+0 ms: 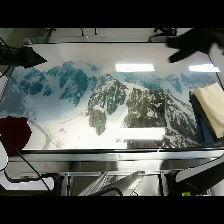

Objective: Fold the shirts.

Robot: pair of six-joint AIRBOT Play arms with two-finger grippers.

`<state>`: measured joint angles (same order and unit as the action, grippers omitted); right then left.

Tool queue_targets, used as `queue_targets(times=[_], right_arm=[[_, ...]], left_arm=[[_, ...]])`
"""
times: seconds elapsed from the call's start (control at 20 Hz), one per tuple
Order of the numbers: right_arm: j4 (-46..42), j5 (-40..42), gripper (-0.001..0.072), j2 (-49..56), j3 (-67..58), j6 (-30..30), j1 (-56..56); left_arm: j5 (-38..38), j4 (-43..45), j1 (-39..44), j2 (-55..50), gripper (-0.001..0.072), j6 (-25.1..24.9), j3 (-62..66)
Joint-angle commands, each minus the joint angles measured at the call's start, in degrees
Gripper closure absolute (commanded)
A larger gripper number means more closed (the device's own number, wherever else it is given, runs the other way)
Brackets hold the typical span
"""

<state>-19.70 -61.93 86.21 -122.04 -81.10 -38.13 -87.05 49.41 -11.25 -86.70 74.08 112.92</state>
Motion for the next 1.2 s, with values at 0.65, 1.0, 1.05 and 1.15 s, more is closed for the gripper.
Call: queue_targets(times=[0.65, 1.0, 1.05, 1.15], right_arm=[[-13.97, -34.4, 0.069, -1.75, 5.16, -17.09, -28.85], [-24.85, -43.52, 0.0691, -4.66, 5.53, -28.94, -28.81], [-29.9, -43.52, 0.0691, -6.08, 5.53, -29.73, -28.81], [-41.11, -43.6, 0.0691, -8.48, 5.97, -29.75, -28.79]], left_arm=[[2.05, -8.63, 0.02, 0.02, 0.0692, -0.72, -6.4], [2.08, -8.63, 0.02, 0.02, 0.0692, -0.72, -6.4], [2.01, -8.63, 0.02, 0.02, 0.0691, -0.79, -6.4], [1.95, -8.63, 0.02, 0.04, 0.0691, -1.25, -6.4]])
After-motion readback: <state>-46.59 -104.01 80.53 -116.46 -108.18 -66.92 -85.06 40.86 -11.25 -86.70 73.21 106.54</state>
